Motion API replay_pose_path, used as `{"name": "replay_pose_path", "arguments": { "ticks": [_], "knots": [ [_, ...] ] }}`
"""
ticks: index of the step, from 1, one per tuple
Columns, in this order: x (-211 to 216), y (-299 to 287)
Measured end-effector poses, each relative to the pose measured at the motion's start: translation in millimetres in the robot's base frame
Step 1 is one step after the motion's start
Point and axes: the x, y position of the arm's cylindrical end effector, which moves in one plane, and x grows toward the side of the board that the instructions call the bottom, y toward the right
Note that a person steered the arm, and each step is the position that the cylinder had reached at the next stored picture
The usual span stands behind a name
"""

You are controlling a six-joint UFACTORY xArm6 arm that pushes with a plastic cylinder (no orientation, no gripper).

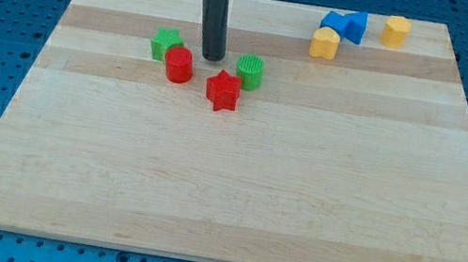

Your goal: Push the red circle into the red star

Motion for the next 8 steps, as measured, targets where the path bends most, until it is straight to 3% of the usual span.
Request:
{"name": "replay_pose_path", "arguments": {
  "ticks": [1, 3, 8],
  "knots": [
    [0, -3],
    [1, -88],
    [34, -65]
  ]
}}
